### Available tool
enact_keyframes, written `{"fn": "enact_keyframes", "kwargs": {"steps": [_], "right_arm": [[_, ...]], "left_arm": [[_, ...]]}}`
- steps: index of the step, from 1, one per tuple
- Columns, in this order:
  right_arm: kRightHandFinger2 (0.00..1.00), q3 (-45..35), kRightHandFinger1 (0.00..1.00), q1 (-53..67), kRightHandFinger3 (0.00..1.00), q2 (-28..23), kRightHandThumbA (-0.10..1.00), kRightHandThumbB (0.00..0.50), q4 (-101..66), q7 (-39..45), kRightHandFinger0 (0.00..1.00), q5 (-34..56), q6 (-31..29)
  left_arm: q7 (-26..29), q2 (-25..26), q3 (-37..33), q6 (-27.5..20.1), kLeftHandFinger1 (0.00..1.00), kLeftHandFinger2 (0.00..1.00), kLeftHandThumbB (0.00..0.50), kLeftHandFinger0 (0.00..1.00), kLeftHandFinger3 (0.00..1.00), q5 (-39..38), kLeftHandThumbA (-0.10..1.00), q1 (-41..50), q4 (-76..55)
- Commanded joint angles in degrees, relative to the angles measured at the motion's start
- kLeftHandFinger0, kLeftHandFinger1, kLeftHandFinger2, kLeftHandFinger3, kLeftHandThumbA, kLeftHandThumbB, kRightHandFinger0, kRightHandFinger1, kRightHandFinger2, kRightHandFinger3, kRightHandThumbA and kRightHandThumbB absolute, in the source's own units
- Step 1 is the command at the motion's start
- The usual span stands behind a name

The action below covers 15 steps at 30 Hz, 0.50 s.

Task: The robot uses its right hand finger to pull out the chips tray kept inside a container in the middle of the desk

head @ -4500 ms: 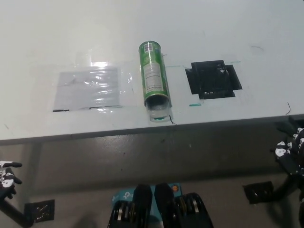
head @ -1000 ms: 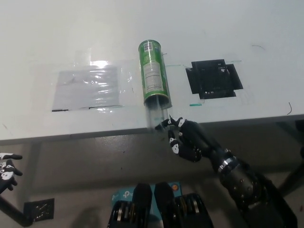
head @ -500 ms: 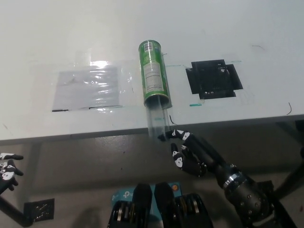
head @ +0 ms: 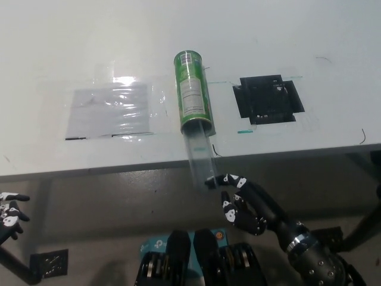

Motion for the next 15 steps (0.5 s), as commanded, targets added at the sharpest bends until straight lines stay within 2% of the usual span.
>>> {"fn": "enact_keyframes", "kwargs": {"steps": [1,2,3,4,5,6,8,9,10,11,13,14,15], "right_arm": [[0.68,-0.56,0.0,0.3,0.74,0.41,-0.1,0.124,-2.36,1.15,0.0,1.77,1.62],[0.7,-0.57,0.0,0.42,0.76,0.43,-0.1,0.126,-2.46,1.17,0.0,1.83,1.65],[0.91,-0.57,0.02,0.72,0.96,0.57,-0.1,0.131,-2.55,0.67,0.0,2.02,0.25],[1.0,-0.45,0.07,0.55,1.0,0.52,-0.1,0.13,-2.55,0.52,0.04,1.87,-0.47],[1.0,-0.21,0.17,-0.11,1.0,0.21,-0.1,0.129,-2.53,0.7,0.11,1.53,-1.08],[1.0,-0.08,0.16,-0.59,1.0,-0.03,-0.1,0.129,-2.57,1.12,0.1,1.5,-1.04],[1.0,1.14,0.33,-2.92,1.0,-1.56,-0.1,0.166,-2.02,1.34,0.2,-1.18,-3.51],[1.0,1.49,0.36,-3.85,1.0,-2.0,-0.1,0.193,-2.39,1.36,0.26,-2.56,-3.03],[1.0,1.72,0.38,-5.04,1.0,-2.36,-0.1,0.22,-2.5,1.39,0.27,-3.19,-3.13],[1.0,1.73,0.44,-5.75,1.0,-2.48,-0.1,0.25,-2.66,1.28,0.28,-3.08,-3.39],[1.0,1.48,0.5,-7.75,1.0,-2.59,-0.1,0.258,-3.53,1.72,0.28,-2.09,-3.39],[1.0,1.59,0.5,-7.8,1.0,-2.67,-0.1,0.258,-3.52,1.63,0.28,-2.03,-3.36],[1.0,1.35,0.57,-9.34,1.0,-3.14,-0.1,0.263,-5.3,2.13,0.29,-2.24,-2.38]], "left_arm": [[-0.54,1.31,0.78,-0.56,0.29,0.37,0.0,0.29,0.54,-0.57,0.21,-0.43,-0.86],[-0.57,1.31,0.79,-0.66,0.29,0.37,0.0,0.29,0.54,-0.61,0.21,-0.46,-0.74],[-0.43,1.4,0.57,-0.55,0.29,0.37,0.0,0.29,0.54,-0.04,0.21,-0.09,-0.78],[-0.47,1.39,0.53,-0.99,0.29,0.37,0.0,0.29,0.53,0.04,0.21,0.06,-0.6],[-0.38,1.39,0.47,-0.95,0.29,0.37,0.0,0.29,0.53,0.23,0.22,0.1,-0.73],[-0.25,1.37,0.42,-0.35,0.29,0.37,0.0,0.29,0.53,0.37,0.22,0.08,-0.93],[-0.43,1.27,0.51,-0.2,0.29,0.37,0.0,0.3,0.53,-0.06,0.23,0.13,-0.94],[-0.45,1.2,0.46,-0.28,0.29,0.36,0.0,0.29,0.53,-0.07,0.23,0.24,-0.95],[-0.41,1.21,0.44,-0.33,0.29,0.36,0.0,0.29,0.53,0.05,0.23,0.35,-1.02],[-0.45,1.13,0.47,-0.41,0.28,0.36,0.0,0.29,0.53,-0.07,0.23,0.46,-1.01],[-0.52,1.15,0.43,-0.72,0.28,0.35,0.0,0.29,0.53,-0.06,0.22,0.6,-0.84],[-0.52,1.15,0.43,-0.72,0.28,0.35,0.0,0.29,0.53,-0.06,0.22,0.61,-0.84],[-0.38,1.04,0.41,-0.17,0.28,0.35,0.0,0.28,0.53,-0.03,0.22,0.58,-1.22]]}}
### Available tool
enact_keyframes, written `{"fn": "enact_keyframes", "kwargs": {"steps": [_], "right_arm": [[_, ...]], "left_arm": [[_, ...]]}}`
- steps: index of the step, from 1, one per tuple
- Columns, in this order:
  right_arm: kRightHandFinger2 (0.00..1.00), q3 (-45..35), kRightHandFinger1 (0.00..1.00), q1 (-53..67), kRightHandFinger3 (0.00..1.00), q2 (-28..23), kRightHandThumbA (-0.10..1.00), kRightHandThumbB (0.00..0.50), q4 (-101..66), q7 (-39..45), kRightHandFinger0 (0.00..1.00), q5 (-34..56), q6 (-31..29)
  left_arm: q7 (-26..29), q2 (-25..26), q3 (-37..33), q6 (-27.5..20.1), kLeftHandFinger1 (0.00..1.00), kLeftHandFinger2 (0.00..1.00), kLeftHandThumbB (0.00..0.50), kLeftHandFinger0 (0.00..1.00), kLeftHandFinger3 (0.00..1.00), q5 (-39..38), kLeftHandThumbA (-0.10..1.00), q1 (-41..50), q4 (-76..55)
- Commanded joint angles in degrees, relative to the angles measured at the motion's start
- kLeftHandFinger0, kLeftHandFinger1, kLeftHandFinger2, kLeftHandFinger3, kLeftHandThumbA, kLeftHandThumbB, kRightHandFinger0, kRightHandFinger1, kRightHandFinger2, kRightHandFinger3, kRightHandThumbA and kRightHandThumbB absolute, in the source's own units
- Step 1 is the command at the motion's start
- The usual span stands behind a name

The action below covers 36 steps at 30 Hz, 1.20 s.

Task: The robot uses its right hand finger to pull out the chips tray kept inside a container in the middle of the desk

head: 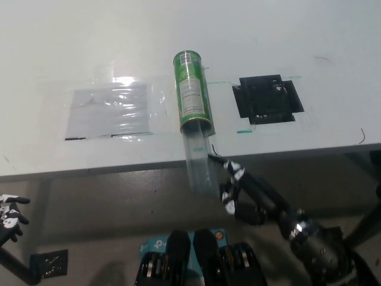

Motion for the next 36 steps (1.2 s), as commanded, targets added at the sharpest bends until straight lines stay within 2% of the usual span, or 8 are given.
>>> {"fn": "enact_keyframes", "kwargs": {"steps": [1,6,10,19,26,28,31,36], "right_arm": [[1.0,-0.33,0.5,-4.78,1.0,-0.47,-0.1,0.277,-4.75,1.2,0.23,-0.3,-1.89],[1.0,-1.2,0.28,-6.24,1.0,-1.48,-0.1,0.302,-6.67,0.64,0.08,-0.28,-2.37],[1.0,-2.86,0.42,-4.35,1.0,-3.13,-0.1,0.27,-8.78,2.67,0.15,4.58,-2.82],[1.0,-9.68,0.31,2.81,1.0,-6.96,-0.1,0.23,-15.16,1.55,0.15,8.15,0.39],[1.0,-20.09,0.05,8.19,1.0,-3.65,-0.1,0.217,-16.37,-3.62,0.0,10.83,2.84],[1.0,-22.07,0.12,9.79,1.0,-2.4,-0.1,0.2,-15.48,-4.92,0.26,11.75,1.83],[1.0,-23.99,0.14,10.73,1.0,-1.09,-0.1,0.203,-15.09,-4.9,0.33,12.7,2.41],[0.97,-28.65,0.08,11.98,1.0,3.37,-0.1,0.196,-11.73,-8.3,0.03,15.03,4.21]], "left_arm": [[-0.29,1.2,0.32,0.29,0.29,0.36,0.0,0.29,0.53,0.18,0.22,0.16,-1.57],[-0.39,1.05,0.74,0.03,0.28,0.34,0.0,0.29,0.52,-0.59,0.22,0.2,-1.28],[-0.43,1.1,0.68,-0.72,0.27,0.34,0.0,0.29,0.5,-0.43,0.21,0.13,-0.67],[-0.22,0.93,1.09,-0.96,0.28,0.35,0.0,0.29,0.51,-0.44,0.21,0.69,-0.62],[-0.06,0.64,1.15,-0.91,0.27,0.34,0.0,0.28,0.5,-0.48,0.2,0.79,-0.38],[-0.11,0.67,1.12,-1.21,0.27,0.35,0.0,0.27,0.51,-0.4,0.19,0.89,-0.41],[-0.2,0.58,1.24,-1.22,0.27,0.35,0.0,0.27,0.51,-0.72,0.18,0.9,-0.4],[-0.23,0.43,1.38,-0.6,0.28,0.36,0.0,0.29,0.52,-1.19,0.18,0.64,-0.36]]}}
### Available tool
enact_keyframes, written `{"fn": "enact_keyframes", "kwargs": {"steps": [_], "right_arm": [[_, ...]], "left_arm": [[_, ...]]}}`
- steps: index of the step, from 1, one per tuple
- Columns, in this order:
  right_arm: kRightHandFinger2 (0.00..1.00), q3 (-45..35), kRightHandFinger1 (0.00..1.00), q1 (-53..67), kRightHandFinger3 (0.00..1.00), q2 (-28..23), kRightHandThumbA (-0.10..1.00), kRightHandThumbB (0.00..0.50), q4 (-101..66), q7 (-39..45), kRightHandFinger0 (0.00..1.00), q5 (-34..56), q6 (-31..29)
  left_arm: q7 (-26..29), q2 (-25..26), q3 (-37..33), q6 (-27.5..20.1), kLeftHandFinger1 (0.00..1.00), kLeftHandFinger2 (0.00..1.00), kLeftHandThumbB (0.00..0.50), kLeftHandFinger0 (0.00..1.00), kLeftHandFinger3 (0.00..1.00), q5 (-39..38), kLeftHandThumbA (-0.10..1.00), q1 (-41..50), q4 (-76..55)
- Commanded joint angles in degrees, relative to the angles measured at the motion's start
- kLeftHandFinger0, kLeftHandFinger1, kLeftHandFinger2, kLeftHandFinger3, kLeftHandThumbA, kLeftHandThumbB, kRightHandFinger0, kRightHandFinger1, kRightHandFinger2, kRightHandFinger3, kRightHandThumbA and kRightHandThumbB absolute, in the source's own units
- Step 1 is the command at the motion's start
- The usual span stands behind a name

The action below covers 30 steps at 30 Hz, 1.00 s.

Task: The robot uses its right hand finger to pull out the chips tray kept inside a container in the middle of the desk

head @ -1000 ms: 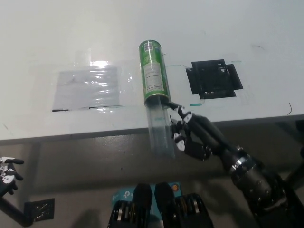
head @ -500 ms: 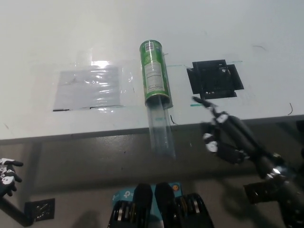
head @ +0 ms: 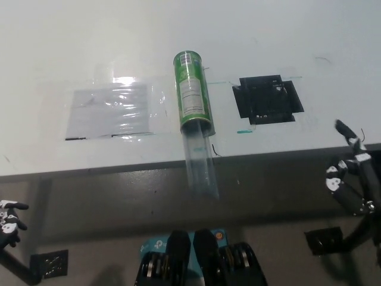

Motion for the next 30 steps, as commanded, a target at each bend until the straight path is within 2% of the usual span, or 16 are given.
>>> {"fn": "enact_keyframes", "kwargs": {"steps": [1,2,3,4,7,9,11,13,16,19,23,30], "right_arm": [[0.94,-3.0,0.05,-0.25,1.0,2.32,-0.1,0.184,1.19,-4.54,0.0,3.86,1.79],[0.94,-3.21,0.05,-0.26,1.0,2.5,-0.1,0.184,1.24,-4.45,0.0,3.79,1.8],[0.89,-3.66,0.03,-0.05,1.0,3.77,-0.1,0.179,1.23,-5.12,0.0,3.74,3.85],[0.87,-3.85,0.02,0.04,1.0,4.11,-0.1,0.179,1.75,-5.22,0.0,3.97,3.36],[0.79,-4.49,0.05,0.24,1.0,5.63,-0.1,0.166,2.37,-5.92,0.01,4.59,5.29],[0.74,-4.67,0.06,0.22,0.96,6.41,-0.1,0.165,3.09,-6.41,0.0,4.74,5.31],[0.72,-4.63,0.08,0.28,0.95,6.8,-0.1,0.154,3.64,-6.73,0.03,4.79,5.17],[0.7,-4.6,0.09,0.3,0.95,7.29,-0.1,0.152,4.26,-7.29,0.02,4.83,4.84],[0.69,-5.57,0.1,-0.28,0.91,8.12,-0.1,0.159,4.73,-8.34,0.0,5.98,6.94],[0.69,-5.44,0.11,-0.38,0.9,8.39,-0.1,0.145,4.45,-9.08,0.0,5.3,8.79],[0.7,-4.25,0.14,-0.59,0.91,7.27,-0.1,0.14,5.45,-9.31,0.05,3.81,6.34],[0.71,-4.94,0.1,-1.23,0.91,7.57,-0.1,0.127,6.03,-10.06,0.0,5.9,5.99]], "left_arm": [[-0.08,0.61,1.03,-0.41,0.28,0.36,0.0,0.29,0.52,-0.89,0.18,-0.34,-0.47],[-0.06,0.61,1.03,-0.39,0.28,0.36,0.0,0.29,0.52,-0.88,0.18,-0.34,-0.47],[-0.03,0.7,0.97,-1.1,0.27,0.35,0.0,0.28,0.51,-0.55,0.17,-0.19,-0.23],[-0.02,0.7,0.97,-1.0,0.27,0.35,0.0,0.28,0.51,-0.55,0.17,-0.21,-0.18],[0.06,0.57,1.0,-0.89,0.27,0.34,0.0,0.28,0.51,-0.59,0.17,-0.18,-0.44],[-0.13,0.57,1.05,-1.58,0.27,0.34,0.0,0.28,0.51,-0.8,0.17,-0.19,-0.03],[-0.07,0.71,0.92,-1.45,0.27,0.35,0.0,0.29,0.51,-0.44,0.17,-0.08,-0.3],[0.04,0.73,0.89,-0.88,0.28,0.36,0.0,0.3,0.51,-0.33,0.17,-0.01,-0.75],[0.26,0.2,0.97,-0.28,0.29,0.36,0.0,0.3,0.52,-0.77,0.17,-0.54,-0.62],[0.12,0.37,0.84,-1.02,0.28,0.36,0.0,0.29,0.52,-0.52,0.17,-0.49,-0.41],[0.24,0.1,0.83,-1.37,0.28,0.36,0.0,0.29,0.52,-0.51,0.18,-0.47,-0.22],[0.1,0.2,0.96,-1.18,0.28,0.36,0.0,0.28,0.53,-0.8,0.17,-0.68,-0.19]]}}
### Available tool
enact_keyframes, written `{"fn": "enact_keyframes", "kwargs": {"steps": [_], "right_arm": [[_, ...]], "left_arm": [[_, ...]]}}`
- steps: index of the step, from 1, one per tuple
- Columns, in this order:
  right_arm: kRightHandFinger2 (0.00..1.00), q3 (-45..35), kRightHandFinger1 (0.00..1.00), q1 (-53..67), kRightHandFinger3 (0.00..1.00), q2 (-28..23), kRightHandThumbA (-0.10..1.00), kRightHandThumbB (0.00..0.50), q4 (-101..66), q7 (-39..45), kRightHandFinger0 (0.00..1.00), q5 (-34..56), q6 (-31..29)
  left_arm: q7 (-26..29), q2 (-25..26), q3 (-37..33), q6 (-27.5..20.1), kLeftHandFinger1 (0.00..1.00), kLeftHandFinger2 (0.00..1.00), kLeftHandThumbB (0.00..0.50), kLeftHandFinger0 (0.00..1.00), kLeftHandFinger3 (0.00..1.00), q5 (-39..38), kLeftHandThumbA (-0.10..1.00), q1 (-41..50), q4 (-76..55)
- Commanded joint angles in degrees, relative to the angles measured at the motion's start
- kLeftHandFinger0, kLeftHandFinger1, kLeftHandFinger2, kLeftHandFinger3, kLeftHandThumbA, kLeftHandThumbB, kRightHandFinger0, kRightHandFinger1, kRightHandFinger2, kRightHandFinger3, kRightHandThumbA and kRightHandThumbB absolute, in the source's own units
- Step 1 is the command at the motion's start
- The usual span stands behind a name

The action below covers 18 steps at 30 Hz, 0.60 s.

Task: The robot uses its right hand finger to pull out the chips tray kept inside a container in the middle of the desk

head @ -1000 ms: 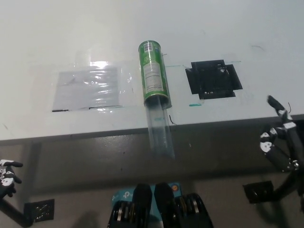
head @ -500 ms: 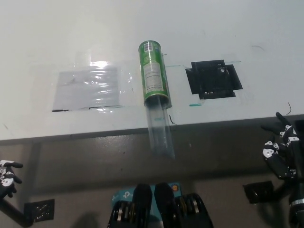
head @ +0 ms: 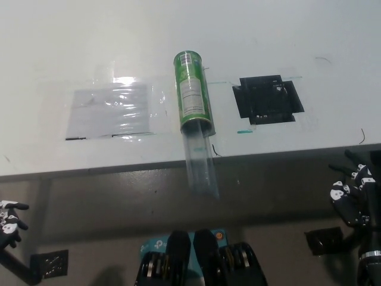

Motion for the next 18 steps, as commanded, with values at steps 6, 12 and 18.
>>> {"fn": "enact_keyframes", "kwargs": {"steps": [6,12,18], "right_arm": [[0.73,-0.34,0.2,-2.34,0.92,-0.4,-0.1,0.142,-1.12,-3.23,0.08,0.64,-0.62],[0.73,0.01,0.22,-2.54,0.92,-0.99,-0.1,0.129,-0.92,-3.18,0.1,0.8,-0.62],[0.73,0.01,0.25,-2.94,0.9,-0.97,-0.1,0.136,-1.35,-3.09,0.09,1.62,0.63]], "left_arm": [[0.27,0.59,0.84,-0.93,0.28,0.36,0.0,0.28,0.53,-0.29,0.19,-0.73,-0.93],[0.22,0.69,0.75,-2.19,0.27,0.35,0.0,0.27,0.52,-0.02,0.18,-1.03,-0.06],[0.29,0.53,0.9,-1.83,0.26,0.34,0.0,0.26,0.5,-0.28,0.19,-1.09,-0.14]]}}
